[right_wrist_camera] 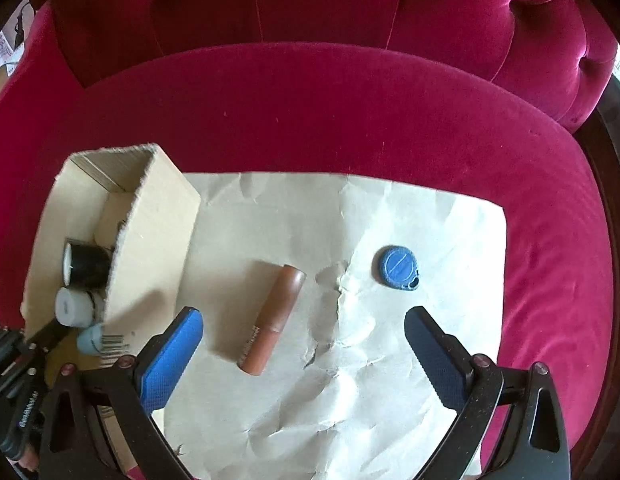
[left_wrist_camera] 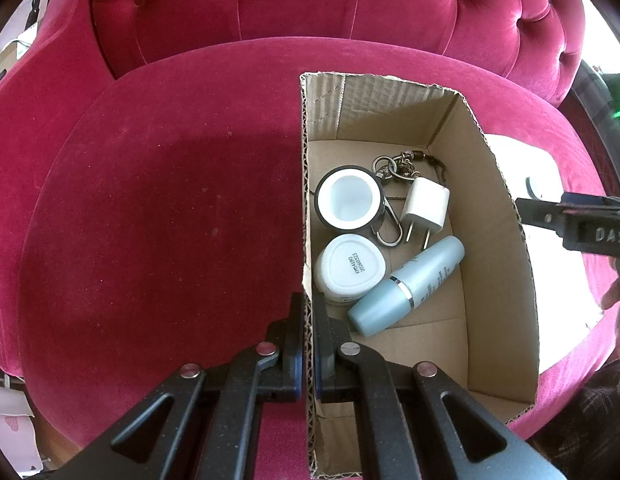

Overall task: Organize rigid objects
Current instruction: 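Move the right tool back to the copper lipstick tube on the paper, then grasp the copper lipstick tube with the right tool, then carry the lipstick tube over the box with the right tool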

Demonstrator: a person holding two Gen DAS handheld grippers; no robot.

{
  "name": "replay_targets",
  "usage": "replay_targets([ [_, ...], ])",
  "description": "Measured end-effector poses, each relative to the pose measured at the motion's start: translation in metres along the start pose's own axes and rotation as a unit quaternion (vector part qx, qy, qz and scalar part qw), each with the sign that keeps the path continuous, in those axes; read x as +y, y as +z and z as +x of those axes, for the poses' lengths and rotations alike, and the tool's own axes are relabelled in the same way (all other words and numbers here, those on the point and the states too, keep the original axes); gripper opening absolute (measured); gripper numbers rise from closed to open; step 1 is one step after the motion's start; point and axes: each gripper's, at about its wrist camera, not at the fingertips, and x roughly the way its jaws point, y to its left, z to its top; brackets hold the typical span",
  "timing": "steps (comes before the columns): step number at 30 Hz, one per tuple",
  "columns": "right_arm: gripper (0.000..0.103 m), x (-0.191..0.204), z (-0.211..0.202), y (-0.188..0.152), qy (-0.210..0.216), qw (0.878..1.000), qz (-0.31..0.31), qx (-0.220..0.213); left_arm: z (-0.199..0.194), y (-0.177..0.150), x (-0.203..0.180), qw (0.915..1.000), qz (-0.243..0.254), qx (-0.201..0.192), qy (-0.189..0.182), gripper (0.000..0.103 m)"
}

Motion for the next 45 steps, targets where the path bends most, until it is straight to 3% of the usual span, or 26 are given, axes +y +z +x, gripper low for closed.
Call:
replay_targets([
  [9, 0.101, 0.005, 0.020, -0.004, -0.014, 1.000, -0.006, 0.007, 0.001, 0.000, 0.001, 1.0000, 0.000, 0.000, 0.000, 0.003],
  [12, 0.095, 0.008, 0.022, -0.004, -0.014, 1.000, -0.007, 0.008, 0.001, 0.000, 0.000, 1.0000, 0.000, 0.000, 0.001, 0.003],
  [16, 0.079, 0.017, 0.025, -0.003, -0.014, 1.000, -0.012, 0.012, 0.001, 0.000, 0.000, 1.0000, 0.000, 0.000, 0.000, 0.003],
  [21, 0.052, 0.027, 0.031, -0.004, -0.014, 1.000, -0.018, 0.018, 0.001, 0.000, 0.000, 1.0000, 0.000, 0.000, 0.000, 0.003],
  [22, 0.039, 0.029, 0.030, -0.005, -0.014, 1.000, -0.019, 0.016, 0.001, 0.000, 0.000, 1.0000, 0.000, 0.000, 0.000, 0.003],
  [23, 0.019, 0.032, 0.031, -0.006, -0.008, 1.000, -0.020, 0.015, 0.001, 0.000, 0.000, 1.0000, 0.000, 0.000, 0.000, 0.003],
  [24, 0.017, 0.036, 0.031, -0.005, -0.006, 1.000, -0.019, 0.017, 0.001, 0.000, 0.000, 1.0000, 0.000, 0.000, 0.001, 0.003],
  [45, 0.017, 0.047, 0.000, -0.009, 0.001, 1.000, -0.007, -0.006, 0.002, -0.001, -0.001, 1.0000, 0.000, 0.000, 0.000, 0.003],
])
